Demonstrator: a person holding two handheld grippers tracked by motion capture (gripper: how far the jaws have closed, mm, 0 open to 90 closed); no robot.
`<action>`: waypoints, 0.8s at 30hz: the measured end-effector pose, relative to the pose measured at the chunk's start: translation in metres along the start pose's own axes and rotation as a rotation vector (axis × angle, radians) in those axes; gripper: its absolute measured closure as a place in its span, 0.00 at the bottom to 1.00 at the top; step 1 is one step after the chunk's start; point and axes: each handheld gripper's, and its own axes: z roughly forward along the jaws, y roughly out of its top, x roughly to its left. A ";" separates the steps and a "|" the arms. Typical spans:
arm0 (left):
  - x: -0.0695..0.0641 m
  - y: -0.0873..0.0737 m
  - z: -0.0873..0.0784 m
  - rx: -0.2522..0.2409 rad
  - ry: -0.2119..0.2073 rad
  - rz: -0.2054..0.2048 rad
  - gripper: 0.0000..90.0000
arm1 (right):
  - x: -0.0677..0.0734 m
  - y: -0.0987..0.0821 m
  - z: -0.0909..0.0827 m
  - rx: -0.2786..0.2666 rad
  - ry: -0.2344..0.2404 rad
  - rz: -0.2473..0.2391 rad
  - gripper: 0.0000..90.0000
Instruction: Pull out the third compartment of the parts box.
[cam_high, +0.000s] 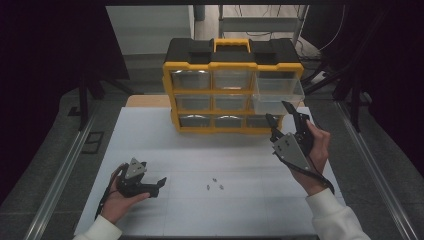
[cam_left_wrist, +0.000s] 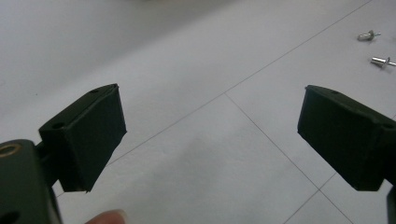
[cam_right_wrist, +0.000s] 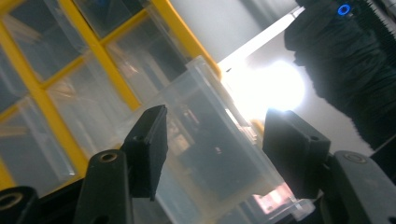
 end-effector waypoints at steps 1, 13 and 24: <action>0.000 0.000 0.000 0.000 0.000 0.000 0.09 | 0.001 -0.001 0.000 0.000 0.008 0.012 0.43; 0.000 0.000 -0.001 -0.002 0.003 -0.001 0.09 | 0.008 -0.005 -0.006 -0.001 0.118 0.228 0.40; 0.000 0.000 -0.001 -0.003 0.003 0.000 0.09 | 0.014 -0.014 -0.012 0.013 0.237 0.485 0.35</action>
